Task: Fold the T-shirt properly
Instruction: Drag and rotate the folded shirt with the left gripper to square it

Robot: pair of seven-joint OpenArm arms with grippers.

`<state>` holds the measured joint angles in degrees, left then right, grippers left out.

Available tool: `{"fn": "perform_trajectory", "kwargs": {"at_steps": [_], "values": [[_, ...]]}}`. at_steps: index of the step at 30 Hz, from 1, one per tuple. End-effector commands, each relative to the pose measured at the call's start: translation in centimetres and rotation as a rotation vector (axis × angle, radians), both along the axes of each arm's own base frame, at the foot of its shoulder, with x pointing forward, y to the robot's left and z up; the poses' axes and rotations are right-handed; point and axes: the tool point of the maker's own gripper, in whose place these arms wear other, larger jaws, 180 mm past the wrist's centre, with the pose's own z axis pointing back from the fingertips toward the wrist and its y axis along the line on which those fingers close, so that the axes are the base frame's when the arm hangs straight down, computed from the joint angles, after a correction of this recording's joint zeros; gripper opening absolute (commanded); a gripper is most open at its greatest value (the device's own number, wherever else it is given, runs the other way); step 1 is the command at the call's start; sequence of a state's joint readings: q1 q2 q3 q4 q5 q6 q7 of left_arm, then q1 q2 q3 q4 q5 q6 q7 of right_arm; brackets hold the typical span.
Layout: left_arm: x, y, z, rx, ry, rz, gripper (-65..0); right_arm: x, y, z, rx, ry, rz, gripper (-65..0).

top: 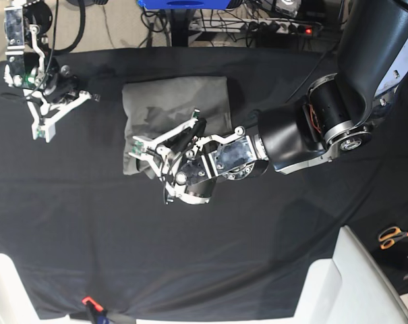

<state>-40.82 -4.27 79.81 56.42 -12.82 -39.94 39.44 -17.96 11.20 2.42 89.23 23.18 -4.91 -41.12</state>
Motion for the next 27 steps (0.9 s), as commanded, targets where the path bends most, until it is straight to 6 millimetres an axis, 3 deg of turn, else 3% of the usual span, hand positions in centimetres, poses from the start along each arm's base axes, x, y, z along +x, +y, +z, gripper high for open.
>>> {"fn": "perform_trajectory", "kwargs": {"at_steps": [1,11,21,27], "values": [[1.0,-1.3,1.3,-0.040,-0.022,-0.011,-65.0,0.8,-0.4,0.7,-0.008,-0.031,-0.001,-65.0],[0.9,-1.3,1.3,-0.040,-0.023,-0.017,-65.0,0.8,-0.4,0.7,-0.008,-0.031,-0.001,-65.0],[2.3,-0.5,1.3,0.010,-0.099,-0.053,-64.2,0.8,-0.4,0.7,-0.008,-0.031,-0.001,-65.0],[2.3,-0.1,0.5,0.074,-0.178,-0.122,-35.5,0.8,-0.3,0.6,-0.007,-0.030,0.003,-65.0]]}}
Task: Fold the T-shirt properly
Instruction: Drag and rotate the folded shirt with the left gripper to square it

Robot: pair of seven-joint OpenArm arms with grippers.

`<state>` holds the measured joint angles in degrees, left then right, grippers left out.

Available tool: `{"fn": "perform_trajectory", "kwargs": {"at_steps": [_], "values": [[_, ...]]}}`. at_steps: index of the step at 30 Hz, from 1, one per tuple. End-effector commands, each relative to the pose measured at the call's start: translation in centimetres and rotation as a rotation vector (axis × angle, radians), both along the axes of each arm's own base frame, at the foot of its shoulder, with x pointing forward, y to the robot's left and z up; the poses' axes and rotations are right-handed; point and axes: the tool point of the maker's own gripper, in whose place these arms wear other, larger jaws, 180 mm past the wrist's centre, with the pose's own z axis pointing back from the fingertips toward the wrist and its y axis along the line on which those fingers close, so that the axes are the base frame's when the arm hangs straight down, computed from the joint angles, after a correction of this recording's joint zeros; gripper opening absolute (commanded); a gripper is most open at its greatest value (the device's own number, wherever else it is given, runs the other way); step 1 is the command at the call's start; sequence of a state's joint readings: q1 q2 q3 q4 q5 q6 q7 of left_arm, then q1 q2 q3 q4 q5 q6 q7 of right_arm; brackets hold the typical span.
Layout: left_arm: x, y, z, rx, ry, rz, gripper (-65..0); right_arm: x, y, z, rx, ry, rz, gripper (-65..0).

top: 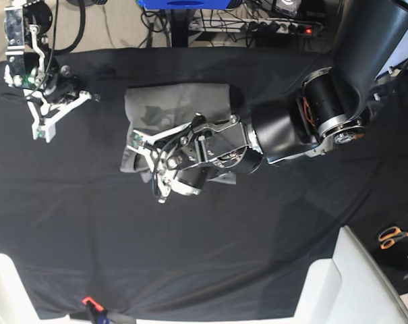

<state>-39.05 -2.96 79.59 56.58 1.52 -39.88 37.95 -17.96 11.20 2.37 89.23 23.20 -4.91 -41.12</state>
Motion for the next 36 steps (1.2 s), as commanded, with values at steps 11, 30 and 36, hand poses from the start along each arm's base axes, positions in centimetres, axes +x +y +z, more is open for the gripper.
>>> {"fn": "perform_trajectory", "kwargs": {"at_steps": [11,30,36], "values": [[2.8,-0.8,2.4,-0.022,-0.065,0.003,-7.2,0.7,-0.3,0.5,-0.007,-0.027,0.004,-65.0],[8.5,-2.5,15.1,-0.246,-0.304,0.222,-12.7,0.4,-0.4,-0.3,-0.005,-0.001,0.003,-65.0],[1.7,-0.6,12.9,-0.347,-0.207,0.324,-65.0,0.4,-0.6,-0.3,-0.009,-0.001,0.004,-65.0]]}}
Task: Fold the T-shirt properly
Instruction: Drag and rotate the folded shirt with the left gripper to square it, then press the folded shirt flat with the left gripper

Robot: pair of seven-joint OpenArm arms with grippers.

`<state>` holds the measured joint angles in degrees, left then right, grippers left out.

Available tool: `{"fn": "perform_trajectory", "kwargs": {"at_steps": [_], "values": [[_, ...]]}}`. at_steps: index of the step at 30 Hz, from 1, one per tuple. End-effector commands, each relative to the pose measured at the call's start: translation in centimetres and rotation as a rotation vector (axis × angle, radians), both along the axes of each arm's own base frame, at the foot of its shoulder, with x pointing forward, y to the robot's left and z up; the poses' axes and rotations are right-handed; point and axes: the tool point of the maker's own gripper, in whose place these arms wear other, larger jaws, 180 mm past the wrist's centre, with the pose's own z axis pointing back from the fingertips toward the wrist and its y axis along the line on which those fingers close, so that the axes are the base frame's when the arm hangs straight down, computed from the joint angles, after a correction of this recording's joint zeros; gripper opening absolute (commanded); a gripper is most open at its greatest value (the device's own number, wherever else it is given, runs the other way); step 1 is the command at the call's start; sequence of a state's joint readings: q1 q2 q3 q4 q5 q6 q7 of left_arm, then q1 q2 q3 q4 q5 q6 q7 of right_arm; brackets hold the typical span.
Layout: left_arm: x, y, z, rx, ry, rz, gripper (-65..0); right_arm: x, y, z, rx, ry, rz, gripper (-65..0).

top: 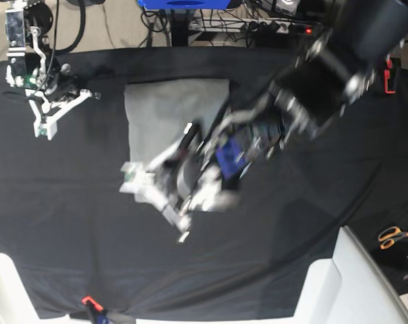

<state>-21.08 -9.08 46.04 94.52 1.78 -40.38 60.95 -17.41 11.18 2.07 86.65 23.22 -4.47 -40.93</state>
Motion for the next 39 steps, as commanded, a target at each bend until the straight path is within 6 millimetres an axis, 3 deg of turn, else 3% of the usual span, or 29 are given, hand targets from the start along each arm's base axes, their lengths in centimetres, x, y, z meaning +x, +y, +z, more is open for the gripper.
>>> {"fn": "perform_trajectory", "kwargs": {"at_steps": [1,4,9,13,17,22,26,32,39], "values": [[0.6,0.1,1.3,-0.041,-0.031,0.022,-65.0,0.9,-0.6,0.7,-0.014,-0.030,0.002,-65.0],[-2.6,1.8,-0.9,-0.061,0.050,0.073,-65.0,0.8,-0.7,0.7,-0.015,-0.028,-0.001,-65.0],[-7.6,2.2,-3.6,-0.104,0.162,0.069,-65.0,0.7,-0.7,0.6,-0.015,-0.027,0.002,-65.0],[-10.5,3.1,-5.5,-0.114,0.234,0.073,-65.0,0.4,-0.7,0.6,-0.015,-0.023,0.001,-65.0],[-10.3,3.7,-5.7,-0.145,0.224,0.124,-65.0,0.4,-0.6,0.5,-0.013,-0.023,0.002,-65.0],[-8.3,3.9,-4.8,-0.155,0.175,0.155,-65.0,0.4,-0.4,0.5,-0.008,-0.023,0.002,-65.0],[-7.0,5.0,-6.1,-0.109,0.183,0.180,-65.0,0.2,-0.4,0.4,-0.008,-0.018,0.002,-65.0],[-8.4,6.2,-8.5,-0.066,0.246,0.205,-65.0,-0.1,-0.6,0.3,-0.012,-0.016,0.001,-65.0],[-10.4,7.9,-9.7,-0.024,0.285,0.209,-65.0,-0.1,-0.5,0.3,-0.012,-0.015,0.002,-65.0]]}}
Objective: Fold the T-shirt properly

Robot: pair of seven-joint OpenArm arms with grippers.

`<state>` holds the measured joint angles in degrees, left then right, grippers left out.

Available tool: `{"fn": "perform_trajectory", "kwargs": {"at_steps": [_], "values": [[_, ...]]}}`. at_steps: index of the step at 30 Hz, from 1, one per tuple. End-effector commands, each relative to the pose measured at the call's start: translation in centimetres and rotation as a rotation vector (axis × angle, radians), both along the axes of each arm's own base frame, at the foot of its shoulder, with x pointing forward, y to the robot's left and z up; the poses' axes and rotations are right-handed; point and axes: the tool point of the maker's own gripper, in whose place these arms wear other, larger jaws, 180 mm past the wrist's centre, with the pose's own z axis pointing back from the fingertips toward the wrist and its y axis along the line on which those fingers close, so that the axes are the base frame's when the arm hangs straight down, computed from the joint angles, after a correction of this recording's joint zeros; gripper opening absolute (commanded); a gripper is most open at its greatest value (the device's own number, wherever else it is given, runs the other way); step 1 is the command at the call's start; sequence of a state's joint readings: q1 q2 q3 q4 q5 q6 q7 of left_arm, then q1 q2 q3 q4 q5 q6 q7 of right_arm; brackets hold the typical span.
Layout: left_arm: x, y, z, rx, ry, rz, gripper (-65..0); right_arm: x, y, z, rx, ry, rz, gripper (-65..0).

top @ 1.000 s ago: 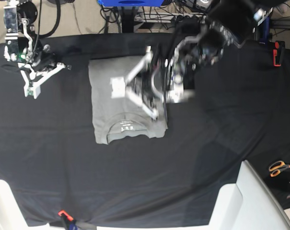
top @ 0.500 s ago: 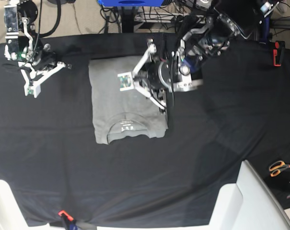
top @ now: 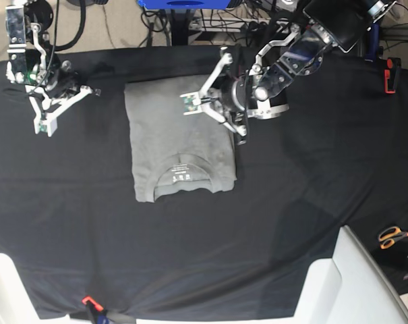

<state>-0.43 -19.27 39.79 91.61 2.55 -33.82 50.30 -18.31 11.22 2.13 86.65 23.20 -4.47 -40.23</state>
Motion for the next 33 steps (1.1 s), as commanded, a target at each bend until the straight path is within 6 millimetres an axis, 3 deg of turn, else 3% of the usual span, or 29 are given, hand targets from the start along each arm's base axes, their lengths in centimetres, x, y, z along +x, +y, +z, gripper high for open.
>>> {"fn": "perform_trajectory", "kwargs": {"at_steps": [1,8,15,18,20,26,33], "values": [[0.5,0.3,0.4,-0.004,-0.016,0.002,-65.0,0.5,-0.4,0.5,-0.008,-0.019,0.004,-65.0],[1.4,2.0,0.8,0.025,-0.039,0.007,-65.0,0.6,-0.3,0.5,-0.005,-0.020,0.003,-65.0],[3.0,-0.5,6.3,-0.040,-0.181,-0.043,-65.0,0.5,-0.3,0.6,-0.005,-0.020,0.004,-65.0],[2.0,-1.3,7.7,-0.051,-0.200,-0.055,-65.0,0.2,-0.6,0.6,-0.012,-0.020,0.001,-65.0],[0.5,-1.1,7.2,-0.059,-0.169,-0.032,-65.0,0.2,-0.4,1.5,-0.013,-0.043,0.012,-65.0],[-4.7,2.3,4.4,-0.080,-0.043,0.244,-65.0,-1.3,1.0,5.1,-0.010,-0.097,0.059,-65.0],[-13.3,5.8,2.9,-0.143,0.099,0.400,-65.0,-8.7,-1.4,6.3,-0.045,0.080,0.030,-65.0]]}}
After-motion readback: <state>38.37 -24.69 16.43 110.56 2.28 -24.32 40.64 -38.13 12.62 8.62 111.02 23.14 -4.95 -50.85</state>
